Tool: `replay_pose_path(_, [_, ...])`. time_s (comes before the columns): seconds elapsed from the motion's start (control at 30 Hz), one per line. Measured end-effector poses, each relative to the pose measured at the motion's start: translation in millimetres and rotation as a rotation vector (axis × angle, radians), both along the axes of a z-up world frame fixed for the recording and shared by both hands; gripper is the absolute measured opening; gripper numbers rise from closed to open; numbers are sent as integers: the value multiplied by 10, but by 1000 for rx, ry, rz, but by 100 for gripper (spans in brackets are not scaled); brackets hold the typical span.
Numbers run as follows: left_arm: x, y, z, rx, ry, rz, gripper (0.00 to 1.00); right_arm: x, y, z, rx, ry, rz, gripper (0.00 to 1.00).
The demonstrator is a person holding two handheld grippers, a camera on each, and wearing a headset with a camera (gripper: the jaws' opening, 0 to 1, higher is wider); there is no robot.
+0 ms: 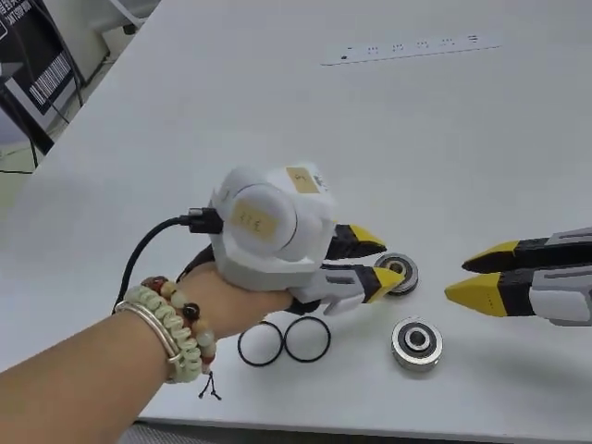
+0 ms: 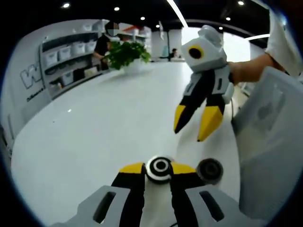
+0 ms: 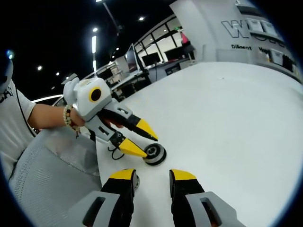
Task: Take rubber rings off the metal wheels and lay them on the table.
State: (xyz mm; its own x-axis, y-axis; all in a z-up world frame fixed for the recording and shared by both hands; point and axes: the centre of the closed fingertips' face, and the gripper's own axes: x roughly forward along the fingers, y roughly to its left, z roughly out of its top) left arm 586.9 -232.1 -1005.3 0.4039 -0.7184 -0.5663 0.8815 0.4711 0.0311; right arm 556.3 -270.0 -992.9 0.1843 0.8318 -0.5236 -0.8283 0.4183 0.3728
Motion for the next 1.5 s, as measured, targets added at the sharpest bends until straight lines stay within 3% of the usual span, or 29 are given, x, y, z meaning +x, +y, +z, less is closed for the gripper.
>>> replay_pose_path(0.23, [-56,-26,-25,-16,27,-3,15,55,43,-41,-33,-35,32,26])
replay_pose_path(0.43, [-56,-29,-26,-19,29,7,14,70,128,-107,-54,-55,64,26])
replay_pose_path(0.87, [-118,-43,-26,-22,39,-7,14,101,287,-334,-175,-190,192,23])
replay_pose_path(1.13, [-113,-44,-23,-24,37,-7,14,54,316,-310,-159,-210,228,21])
replay_pose_path(1.27, [-113,-44,-21,-28,37,-6,14,62,337,-263,-124,-199,214,22])
replay_pose_path(1.5, [-111,-44,-22,-28,36,-3,14,46,309,-319,-173,-246,262,19])
